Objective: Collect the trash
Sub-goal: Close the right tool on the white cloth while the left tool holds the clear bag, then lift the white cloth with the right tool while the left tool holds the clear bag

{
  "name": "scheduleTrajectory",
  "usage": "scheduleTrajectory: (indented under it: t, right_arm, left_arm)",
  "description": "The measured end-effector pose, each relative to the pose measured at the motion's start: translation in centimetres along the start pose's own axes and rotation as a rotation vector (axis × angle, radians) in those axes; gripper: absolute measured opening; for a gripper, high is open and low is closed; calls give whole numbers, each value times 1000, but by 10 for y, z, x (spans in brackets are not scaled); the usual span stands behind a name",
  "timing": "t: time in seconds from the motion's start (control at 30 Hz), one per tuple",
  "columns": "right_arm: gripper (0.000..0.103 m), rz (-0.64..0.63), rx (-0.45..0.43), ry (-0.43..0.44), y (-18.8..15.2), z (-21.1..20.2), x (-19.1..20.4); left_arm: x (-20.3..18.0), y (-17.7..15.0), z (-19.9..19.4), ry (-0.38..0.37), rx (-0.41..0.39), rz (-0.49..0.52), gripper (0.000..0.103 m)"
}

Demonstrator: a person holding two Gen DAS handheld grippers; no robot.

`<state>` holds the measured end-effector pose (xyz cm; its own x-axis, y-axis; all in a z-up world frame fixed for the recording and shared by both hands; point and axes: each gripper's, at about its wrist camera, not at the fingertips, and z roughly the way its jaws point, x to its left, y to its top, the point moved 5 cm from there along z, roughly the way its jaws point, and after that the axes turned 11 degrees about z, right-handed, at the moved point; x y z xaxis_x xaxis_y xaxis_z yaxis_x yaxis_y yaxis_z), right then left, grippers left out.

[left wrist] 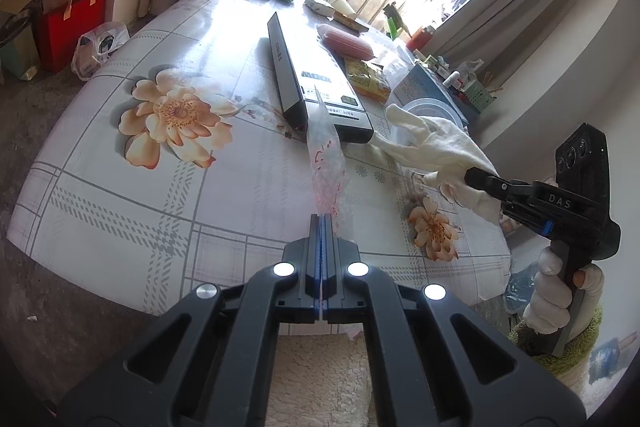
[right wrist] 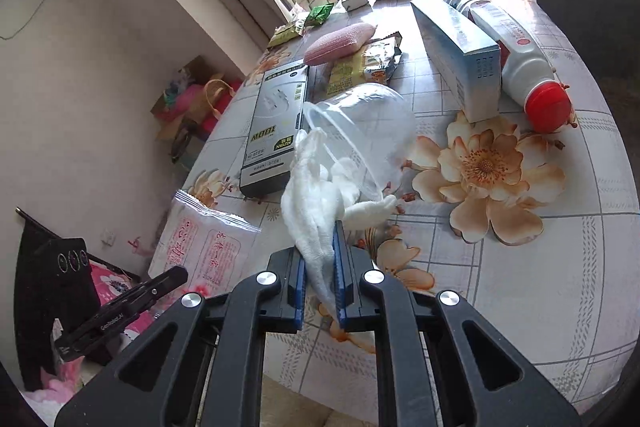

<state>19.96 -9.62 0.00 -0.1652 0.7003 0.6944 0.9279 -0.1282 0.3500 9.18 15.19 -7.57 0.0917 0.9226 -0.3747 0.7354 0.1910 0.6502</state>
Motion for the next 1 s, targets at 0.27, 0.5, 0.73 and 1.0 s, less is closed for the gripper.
scheduleTrajectory:
  t: [0.27, 0.5, 0.73, 1.0]
  right_arm:
    - [12, 76, -34, 204, 4, -25, 19]
    - [12, 50, -69, 277, -6, -48, 38]
    - [12, 61, -78, 297, -14, -51, 35]
    - [12, 67, -83, 289, -15, -52, 30]
  left_arm:
    - [-7, 5, -8, 4, -26, 15, 0]
    - [-12, 11, -21, 9, -58, 26, 0]
    - [-18, 12, -28, 12, -66, 44, 0]
    - [-20, 15, -32, 16, -81, 48, 0]
